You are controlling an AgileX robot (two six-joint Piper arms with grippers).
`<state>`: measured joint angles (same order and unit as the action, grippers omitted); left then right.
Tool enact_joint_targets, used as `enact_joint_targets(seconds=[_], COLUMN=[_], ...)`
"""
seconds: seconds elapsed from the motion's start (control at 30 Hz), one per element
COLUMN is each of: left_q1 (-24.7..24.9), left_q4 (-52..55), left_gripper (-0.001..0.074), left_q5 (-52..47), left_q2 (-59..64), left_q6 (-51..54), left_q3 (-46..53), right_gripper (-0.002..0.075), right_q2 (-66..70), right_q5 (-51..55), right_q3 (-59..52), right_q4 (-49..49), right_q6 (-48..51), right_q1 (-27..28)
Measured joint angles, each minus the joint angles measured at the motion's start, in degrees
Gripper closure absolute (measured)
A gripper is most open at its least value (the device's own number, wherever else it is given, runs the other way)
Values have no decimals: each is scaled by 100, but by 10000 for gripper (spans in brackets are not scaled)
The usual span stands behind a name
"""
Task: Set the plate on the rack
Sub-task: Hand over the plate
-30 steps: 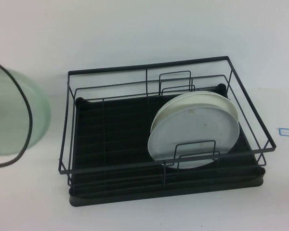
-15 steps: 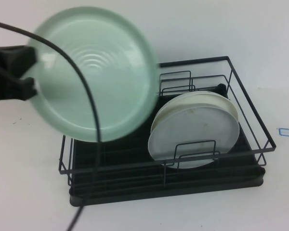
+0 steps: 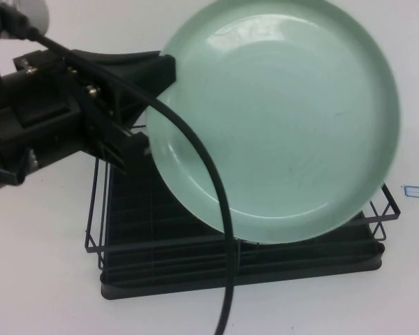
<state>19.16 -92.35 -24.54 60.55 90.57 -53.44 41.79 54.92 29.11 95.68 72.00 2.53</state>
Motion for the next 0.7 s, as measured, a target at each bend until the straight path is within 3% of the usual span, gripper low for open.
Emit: enact_joint_targets(seconds=[0.3,0.7], left_q1=[521,562], left_q4=[-323,-621], left_gripper=[731,731], left_q5=[154,55], left_q2=[0,81], left_q6=[298,440], left_q3=[0,13], right_gripper=[207,217], right_q2=[292,952], right_q5=[91,672], right_q3=[573,673], right_q4=[22,25], right_q6=[-37,-172], right_q1=[0,0])
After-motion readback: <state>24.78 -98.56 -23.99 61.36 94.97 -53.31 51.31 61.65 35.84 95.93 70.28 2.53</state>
